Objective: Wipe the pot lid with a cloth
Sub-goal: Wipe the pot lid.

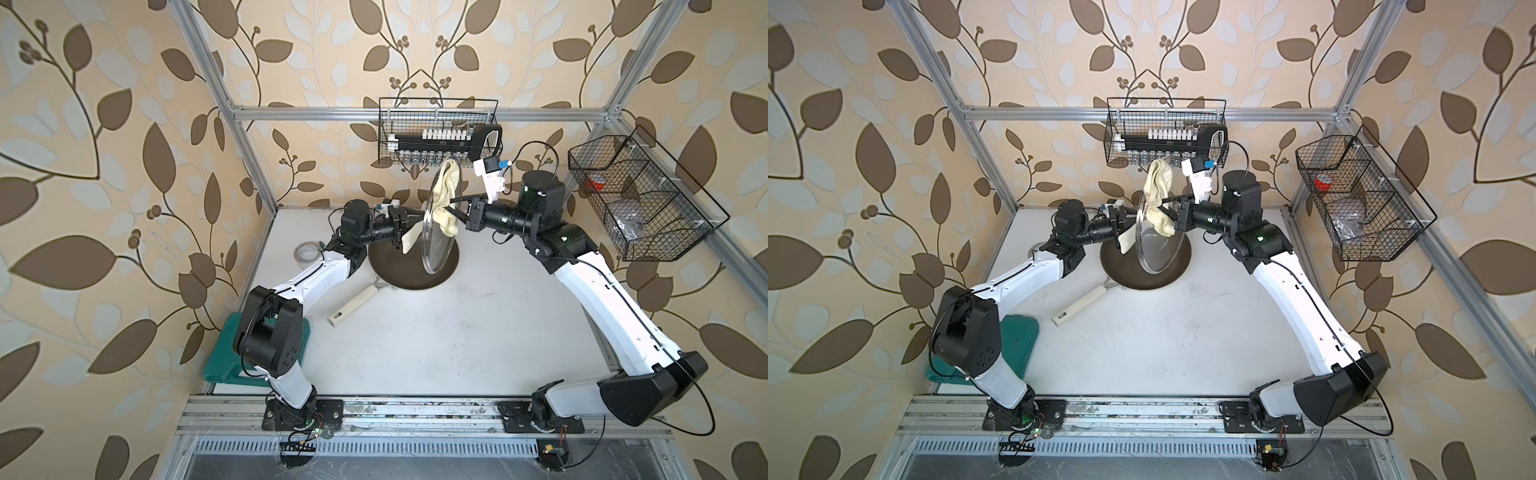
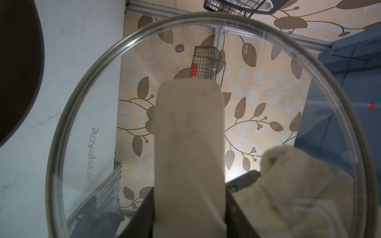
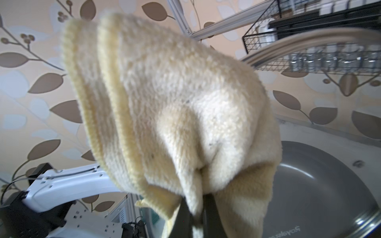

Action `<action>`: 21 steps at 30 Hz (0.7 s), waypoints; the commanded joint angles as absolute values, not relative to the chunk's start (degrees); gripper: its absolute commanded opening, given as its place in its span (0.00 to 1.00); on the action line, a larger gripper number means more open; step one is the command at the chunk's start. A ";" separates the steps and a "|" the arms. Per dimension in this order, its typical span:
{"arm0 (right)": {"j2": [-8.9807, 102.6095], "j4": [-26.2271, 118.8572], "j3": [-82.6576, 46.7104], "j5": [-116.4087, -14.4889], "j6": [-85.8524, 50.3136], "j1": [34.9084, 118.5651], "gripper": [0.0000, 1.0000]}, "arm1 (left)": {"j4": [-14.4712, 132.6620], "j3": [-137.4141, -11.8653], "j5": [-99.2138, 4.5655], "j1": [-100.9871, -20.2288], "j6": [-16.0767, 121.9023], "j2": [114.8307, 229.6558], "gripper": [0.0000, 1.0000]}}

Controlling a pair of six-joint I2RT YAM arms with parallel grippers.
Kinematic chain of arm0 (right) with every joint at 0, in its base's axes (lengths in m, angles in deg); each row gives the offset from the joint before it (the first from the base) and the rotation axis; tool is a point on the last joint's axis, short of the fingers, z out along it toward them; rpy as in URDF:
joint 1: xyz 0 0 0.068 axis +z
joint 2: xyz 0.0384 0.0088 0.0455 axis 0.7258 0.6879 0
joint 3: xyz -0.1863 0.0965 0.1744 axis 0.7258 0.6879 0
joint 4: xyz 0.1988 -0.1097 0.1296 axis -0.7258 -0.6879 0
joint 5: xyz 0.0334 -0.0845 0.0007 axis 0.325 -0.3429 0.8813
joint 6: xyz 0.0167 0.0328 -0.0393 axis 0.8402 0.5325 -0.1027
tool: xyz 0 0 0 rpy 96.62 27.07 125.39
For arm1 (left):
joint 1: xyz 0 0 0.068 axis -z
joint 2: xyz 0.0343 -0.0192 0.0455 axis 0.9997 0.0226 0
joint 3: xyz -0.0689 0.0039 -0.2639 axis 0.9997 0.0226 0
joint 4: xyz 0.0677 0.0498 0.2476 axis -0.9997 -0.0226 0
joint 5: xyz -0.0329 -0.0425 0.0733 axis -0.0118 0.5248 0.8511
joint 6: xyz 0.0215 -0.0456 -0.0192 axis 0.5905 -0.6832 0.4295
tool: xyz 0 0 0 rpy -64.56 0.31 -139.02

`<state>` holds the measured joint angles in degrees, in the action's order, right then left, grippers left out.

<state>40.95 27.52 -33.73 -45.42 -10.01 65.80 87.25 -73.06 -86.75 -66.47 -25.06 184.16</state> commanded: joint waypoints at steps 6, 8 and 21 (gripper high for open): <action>48.88 28.40 -36.63 -49.38 -6.84 57.77 0.00 | 103.16 -82.69 -93.37 -63.58 -25.03 181.86 0.00; 49.95 28.36 -35.38 -49.75 -7.07 56.72 0.00 | 103.64 -84.03 -93.98 -63.48 -25.10 182.23 0.00; 43.53 29.12 -18.89 -47.91 -9.29 57.40 0.00 | 106.58 -87.37 -91.81 -63.48 -25.81 184.34 0.00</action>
